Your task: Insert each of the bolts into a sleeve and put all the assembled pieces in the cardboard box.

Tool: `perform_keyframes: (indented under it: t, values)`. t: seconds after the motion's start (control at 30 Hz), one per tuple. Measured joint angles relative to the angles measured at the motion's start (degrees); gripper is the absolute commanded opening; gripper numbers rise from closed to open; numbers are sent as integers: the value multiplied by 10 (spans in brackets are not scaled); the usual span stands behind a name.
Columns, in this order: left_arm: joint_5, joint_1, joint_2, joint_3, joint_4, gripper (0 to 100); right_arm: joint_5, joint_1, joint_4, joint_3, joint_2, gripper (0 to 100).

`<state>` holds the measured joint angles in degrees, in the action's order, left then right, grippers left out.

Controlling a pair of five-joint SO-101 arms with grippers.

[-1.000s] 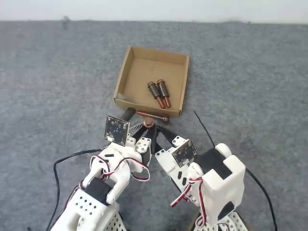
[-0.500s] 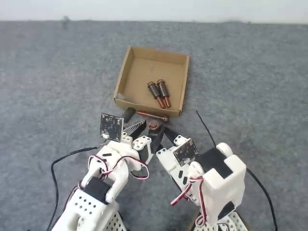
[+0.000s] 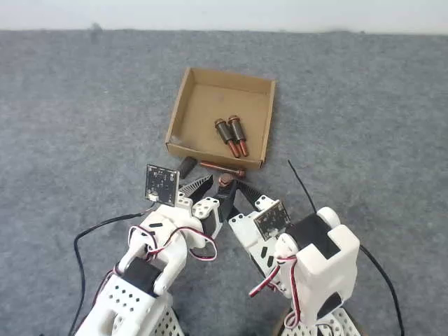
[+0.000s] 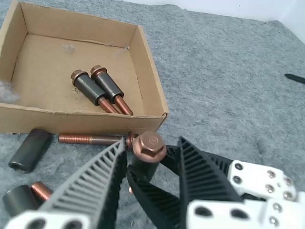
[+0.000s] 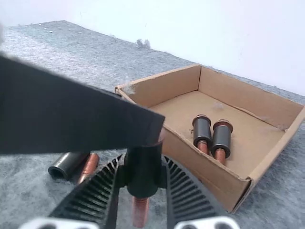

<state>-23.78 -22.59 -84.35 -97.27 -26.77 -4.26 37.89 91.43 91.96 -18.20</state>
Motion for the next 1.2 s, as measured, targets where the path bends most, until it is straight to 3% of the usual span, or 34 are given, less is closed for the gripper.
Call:
perform_keyframes:
  t: [0.23, 0.57, 1.0, 1.2]
  values:
    - [0, 5, 0, 0, 0, 152, 0, 0, 0, 0, 0, 6]
    - [0, 78, 0, 10, 0, 152, 0, 0, 0, 0, 0, 6]
    - [0, 113, 0, 13, 0, 151, 0, 0, 0, 0, 0, 6]
    - [0, 133, 0, 13, 0, 5, 0, 0, 0, 0, 0, 6]
